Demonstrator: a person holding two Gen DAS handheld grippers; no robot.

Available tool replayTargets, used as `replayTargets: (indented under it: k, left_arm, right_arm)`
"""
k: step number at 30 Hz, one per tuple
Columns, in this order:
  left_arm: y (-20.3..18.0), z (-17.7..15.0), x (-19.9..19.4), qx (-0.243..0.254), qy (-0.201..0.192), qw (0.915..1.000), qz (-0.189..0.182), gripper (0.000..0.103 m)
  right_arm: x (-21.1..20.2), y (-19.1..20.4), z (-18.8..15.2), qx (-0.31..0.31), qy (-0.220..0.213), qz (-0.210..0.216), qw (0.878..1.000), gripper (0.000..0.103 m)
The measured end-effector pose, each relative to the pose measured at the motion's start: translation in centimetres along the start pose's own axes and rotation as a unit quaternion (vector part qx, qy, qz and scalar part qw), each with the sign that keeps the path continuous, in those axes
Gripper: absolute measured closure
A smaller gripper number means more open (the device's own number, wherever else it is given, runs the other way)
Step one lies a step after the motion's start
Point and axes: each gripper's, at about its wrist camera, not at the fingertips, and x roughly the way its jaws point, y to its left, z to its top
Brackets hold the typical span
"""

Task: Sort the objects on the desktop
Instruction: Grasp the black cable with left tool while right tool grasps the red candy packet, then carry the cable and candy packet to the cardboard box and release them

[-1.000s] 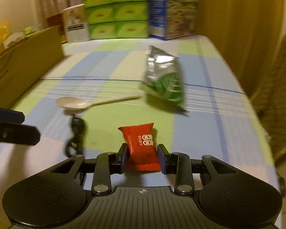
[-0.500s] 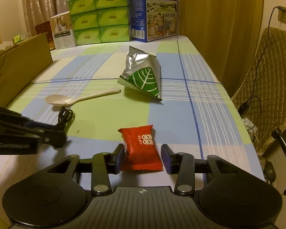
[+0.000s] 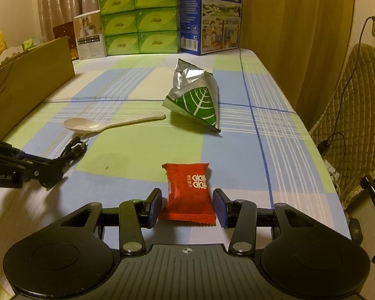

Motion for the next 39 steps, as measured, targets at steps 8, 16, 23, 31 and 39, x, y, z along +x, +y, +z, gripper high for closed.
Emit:
replayTargets:
  k: [8,16,23,31,39]
  left_arm:
    - [0.1,0.0,0.2,-0.006,-0.007,1.0,-0.001,0.09]
    - [0.1,-0.2,0.2,0.008,-0.009,0.9999,0.001,0.09]
    - [0.2,-0.4,0.1,0.007,-0.009,0.9999,-0.002,0.093]
    - [0.0,-1.5,-1.7,0.005,-0.01,0.9999,-0.004,0.094]
    - [0.2,-2.4,-5.1,0.004,-0.027,0.9996,0.003,0.094]
  right_arm:
    - [0.1,-0.2,0.2,0.02,-0.003,0.001,1.0,0.06]
    - [0.8,0.5,0.8,-0.006,0.003,-0.009,1.0,0.062]
    - [0.1,1.5,0.6,-0.017,0.008,-0.012,1.0,0.078]
    - [-2.5,3.1,0.4,0.0,0.001,-0.005,1.0,0.079]
    - [-5.3,5.6,1.0,0.001,-0.011,0.013,1.0,0.079]
